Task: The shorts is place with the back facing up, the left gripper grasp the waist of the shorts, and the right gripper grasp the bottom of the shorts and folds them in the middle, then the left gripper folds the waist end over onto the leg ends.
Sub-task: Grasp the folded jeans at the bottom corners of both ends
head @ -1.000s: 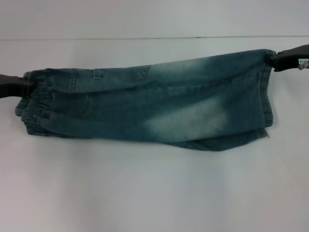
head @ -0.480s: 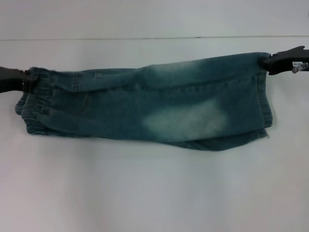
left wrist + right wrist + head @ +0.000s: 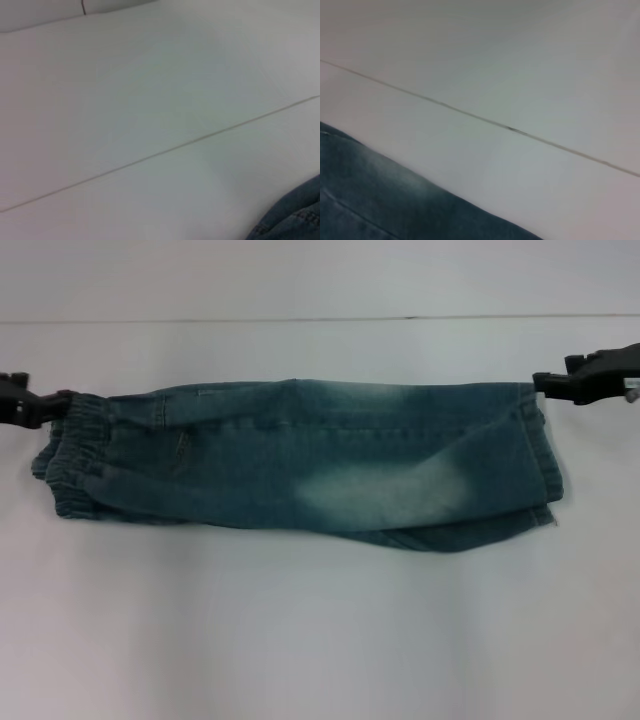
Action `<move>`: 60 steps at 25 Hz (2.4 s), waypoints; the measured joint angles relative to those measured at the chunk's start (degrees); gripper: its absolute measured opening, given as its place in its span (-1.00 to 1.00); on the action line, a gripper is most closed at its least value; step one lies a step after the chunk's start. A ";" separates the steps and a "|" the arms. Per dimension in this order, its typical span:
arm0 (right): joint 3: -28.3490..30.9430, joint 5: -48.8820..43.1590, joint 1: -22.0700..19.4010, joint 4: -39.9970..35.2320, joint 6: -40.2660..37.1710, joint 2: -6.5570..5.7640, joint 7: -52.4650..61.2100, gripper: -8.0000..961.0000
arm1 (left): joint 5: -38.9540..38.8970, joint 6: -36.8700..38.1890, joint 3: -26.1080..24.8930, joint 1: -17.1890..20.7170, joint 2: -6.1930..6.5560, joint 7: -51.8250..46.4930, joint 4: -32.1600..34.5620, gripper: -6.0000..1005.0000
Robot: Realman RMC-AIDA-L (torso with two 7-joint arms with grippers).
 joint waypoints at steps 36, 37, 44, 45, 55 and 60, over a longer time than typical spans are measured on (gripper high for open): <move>1.18 25.36 -13.13 12.87 -38.03 -0.07 -45.63 0.92 | -18.31 15.27 -7.98 12.88 0.07 29.33 -9.12 0.86; 1.19 25.36 -13.10 12.91 -38.06 -0.09 -45.48 0.92 | -18.23 14.53 -7.93 12.50 0.13 29.60 -9.68 0.86; 0.97 25.37 -12.70 13.03 -38.14 -0.03 -45.07 0.92 | -16.96 10.43 -7.07 10.22 0.73 30.61 -12.51 0.86; 0.87 25.38 -12.68 13.05 -38.09 -0.02 -45.09 0.92 | -16.84 10.21 -6.99 9.98 0.89 30.69 -12.99 0.86; 0.18 25.41 -12.11 14.22 -37.36 0.08 -45.05 0.92 | -16.99 9.69 -7.07 9.60 1.14 32.03 -13.18 0.58; 0.14 25.41 -11.86 14.76 -36.72 0.09 -45.05 0.92 | -17.15 9.36 -7.07 9.41 1.14 32.97 -13.20 0.10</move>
